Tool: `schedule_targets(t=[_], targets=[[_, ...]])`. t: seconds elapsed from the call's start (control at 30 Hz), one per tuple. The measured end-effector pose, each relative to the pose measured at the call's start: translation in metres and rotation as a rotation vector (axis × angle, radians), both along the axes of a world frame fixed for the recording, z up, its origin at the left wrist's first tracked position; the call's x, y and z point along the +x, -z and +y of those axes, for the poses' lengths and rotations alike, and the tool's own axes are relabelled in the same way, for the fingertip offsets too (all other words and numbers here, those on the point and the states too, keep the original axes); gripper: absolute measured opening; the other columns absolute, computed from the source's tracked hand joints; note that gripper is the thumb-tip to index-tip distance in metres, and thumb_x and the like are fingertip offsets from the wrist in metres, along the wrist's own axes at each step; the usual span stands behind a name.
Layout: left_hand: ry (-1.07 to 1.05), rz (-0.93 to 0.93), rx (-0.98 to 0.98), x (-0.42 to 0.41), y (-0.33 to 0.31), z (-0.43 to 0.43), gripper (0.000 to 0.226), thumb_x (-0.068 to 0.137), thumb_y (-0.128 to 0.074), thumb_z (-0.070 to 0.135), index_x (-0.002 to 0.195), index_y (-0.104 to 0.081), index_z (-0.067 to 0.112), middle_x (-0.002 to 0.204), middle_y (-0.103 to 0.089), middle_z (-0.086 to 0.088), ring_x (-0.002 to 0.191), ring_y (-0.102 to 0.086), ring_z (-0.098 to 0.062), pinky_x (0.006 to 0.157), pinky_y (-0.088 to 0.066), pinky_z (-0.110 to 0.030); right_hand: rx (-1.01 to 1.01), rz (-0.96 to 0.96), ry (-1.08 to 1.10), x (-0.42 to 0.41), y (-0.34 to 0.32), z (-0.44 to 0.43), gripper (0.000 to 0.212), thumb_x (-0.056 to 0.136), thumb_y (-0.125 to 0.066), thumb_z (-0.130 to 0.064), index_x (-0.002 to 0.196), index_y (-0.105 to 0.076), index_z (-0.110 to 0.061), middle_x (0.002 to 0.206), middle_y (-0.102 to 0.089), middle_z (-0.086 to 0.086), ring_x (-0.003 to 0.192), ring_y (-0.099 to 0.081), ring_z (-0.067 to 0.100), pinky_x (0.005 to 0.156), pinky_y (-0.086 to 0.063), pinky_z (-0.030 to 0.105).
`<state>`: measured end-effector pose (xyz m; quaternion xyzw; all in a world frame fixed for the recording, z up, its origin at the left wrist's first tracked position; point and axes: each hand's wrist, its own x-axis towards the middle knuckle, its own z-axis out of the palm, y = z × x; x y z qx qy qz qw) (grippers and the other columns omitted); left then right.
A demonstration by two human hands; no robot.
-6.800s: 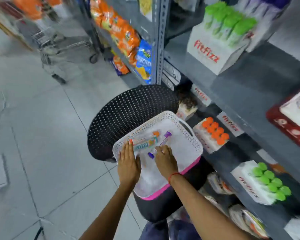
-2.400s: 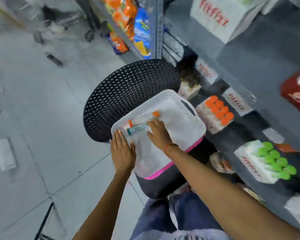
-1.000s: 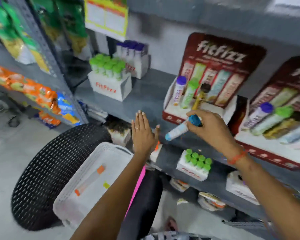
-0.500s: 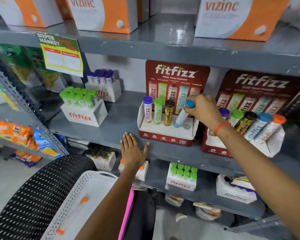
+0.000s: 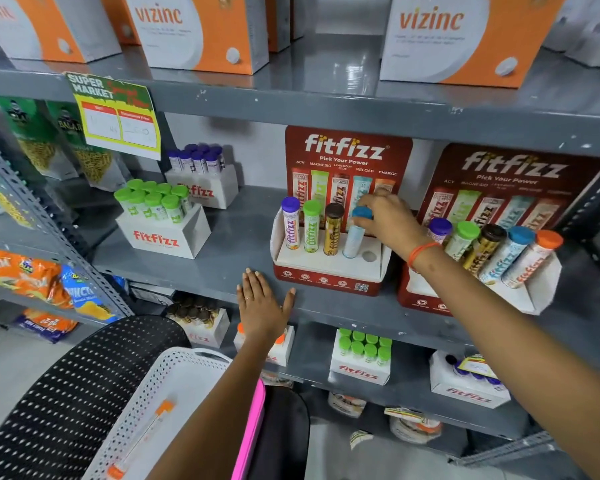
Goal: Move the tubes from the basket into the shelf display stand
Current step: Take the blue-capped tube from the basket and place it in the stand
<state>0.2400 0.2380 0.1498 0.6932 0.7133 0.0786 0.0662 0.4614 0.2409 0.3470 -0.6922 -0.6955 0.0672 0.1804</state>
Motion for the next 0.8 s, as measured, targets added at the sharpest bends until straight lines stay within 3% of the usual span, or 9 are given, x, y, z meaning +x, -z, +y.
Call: schedule_targets(t=[0.13, 0.23, 0.37, 0.57, 0.67, 0.73, 0.8], targets=[[-0.002, -0.005, -0.007, 0.0, -0.001, -0.001, 0.097, 0.079, 0.0, 0.073, 0.149, 0.005, 0.005, 0.158, 0.005, -0.015, 0.145, 0.006, -0.028, 0.115, 0.008, -0.039, -0.06, 0.031, -0.102, 0.002, -0.005, 0.002, 0.048, 0.087, -0.059, -0.001, 0.134, -0.049, -0.008, 0.14, -0.05, 0.014, 0.127, -0.047, 0.032, 0.109, -0.039, 0.041], [-0.001, -0.012, -0.012, 0.001, -0.002, -0.001, 0.098, 0.078, 0.0, 0.073, 0.149, 0.006, 0.006, 0.158, 0.006, -0.014, 0.145, 0.007, -0.027, 0.115, 0.008, -0.039, -0.039, 0.035, -0.061, 0.0, -0.004, 0.0, 0.055, 0.085, -0.066, -0.014, 0.136, -0.045, -0.009, 0.142, -0.046, 0.014, 0.129, -0.045, 0.031, 0.108, -0.039, 0.042], [-0.001, -0.011, -0.02, 0.001, -0.002, -0.001, 0.097, 0.078, -0.001, 0.073, 0.149, 0.007, 0.007, 0.158, 0.007, -0.014, 0.145, 0.007, -0.027, 0.115, 0.008, -0.039, 0.023, 0.001, 0.003, 0.0, 0.002, 0.001, 0.038, 0.087, -0.066, -0.025, 0.118, -0.056, -0.006, 0.124, -0.055, 0.017, 0.113, -0.054, 0.032, 0.094, -0.047, 0.038], [0.0, -0.009, -0.026, 0.0, -0.002, -0.001, 0.097, 0.079, -0.002, 0.073, 0.149, 0.007, 0.007, 0.158, 0.007, -0.013, 0.145, 0.008, -0.027, 0.115, 0.008, -0.039, -0.075, 0.014, -0.13, 0.005, 0.001, 0.006, 0.05, 0.088, -0.054, 0.003, 0.135, -0.047, -0.011, 0.14, -0.047, 0.013, 0.129, -0.044, 0.031, 0.11, -0.037, 0.041], [0.001, -0.006, -0.027, 0.001, -0.003, -0.001, 0.097, 0.078, -0.002, 0.073, 0.149, 0.006, 0.007, 0.158, 0.007, -0.013, 0.145, 0.007, -0.028, 0.114, 0.009, -0.039, -0.05, 0.006, -0.059, 0.001, 0.002, 0.005, 0.053, 0.087, -0.064, -0.015, 0.136, -0.044, -0.011, 0.141, -0.045, 0.014, 0.129, -0.044, 0.031, 0.107, -0.039, 0.041], [0.0, -0.006, -0.026, 0.001, -0.003, -0.001, 0.098, 0.078, -0.003, 0.073, 0.149, 0.005, 0.007, 0.158, 0.006, -0.013, 0.145, 0.006, -0.028, 0.114, 0.008, -0.039, 0.002, 0.003, -0.005, -0.002, 0.004, 0.005, 0.045, 0.085, -0.067, -0.028, 0.122, -0.052, -0.008, 0.128, -0.053, 0.015, 0.116, -0.052, 0.031, 0.094, -0.047, 0.038], [0.0, -0.008, -0.028, 0.001, -0.003, -0.001, 0.098, 0.078, -0.003, 0.073, 0.149, 0.004, 0.007, 0.158, 0.005, -0.014, 0.145, 0.006, -0.028, 0.115, 0.007, -0.039, 0.034, 0.045, 0.004, -0.003, 0.006, 0.005, 0.036, 0.084, -0.069, -0.028, 0.11, -0.055, -0.006, 0.118, -0.058, 0.015, 0.107, -0.056, 0.03, 0.085, -0.046, 0.031]])
